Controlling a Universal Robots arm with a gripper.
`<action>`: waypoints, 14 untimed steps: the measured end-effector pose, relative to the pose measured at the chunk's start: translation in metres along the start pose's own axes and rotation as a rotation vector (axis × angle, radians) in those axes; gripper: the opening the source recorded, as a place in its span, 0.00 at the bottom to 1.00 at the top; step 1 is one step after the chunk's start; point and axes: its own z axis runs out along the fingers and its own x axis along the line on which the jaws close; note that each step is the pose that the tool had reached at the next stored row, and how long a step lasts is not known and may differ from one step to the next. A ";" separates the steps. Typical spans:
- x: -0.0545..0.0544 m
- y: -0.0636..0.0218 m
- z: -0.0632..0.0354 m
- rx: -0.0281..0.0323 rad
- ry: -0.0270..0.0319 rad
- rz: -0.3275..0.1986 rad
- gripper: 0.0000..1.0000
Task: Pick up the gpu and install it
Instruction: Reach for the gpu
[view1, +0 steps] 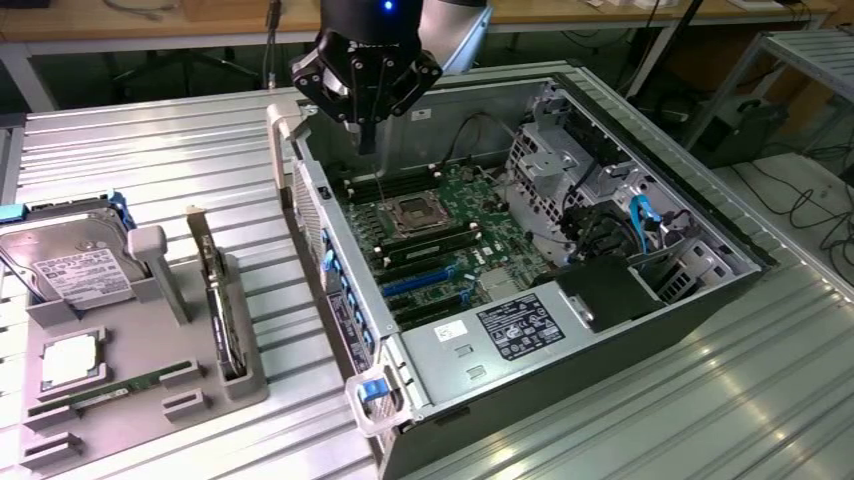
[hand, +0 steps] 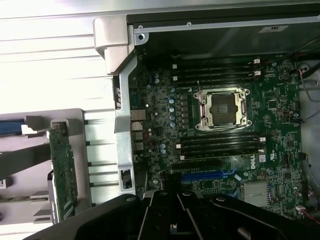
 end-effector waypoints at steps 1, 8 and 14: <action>0.001 -0.0002 0.0000 0.0000 0.0000 0.000 0.11; 0.005 -0.0016 -0.0002 0.0000 0.0001 0.000 0.11; 0.010 -0.0033 -0.0004 0.0001 0.0000 0.000 0.11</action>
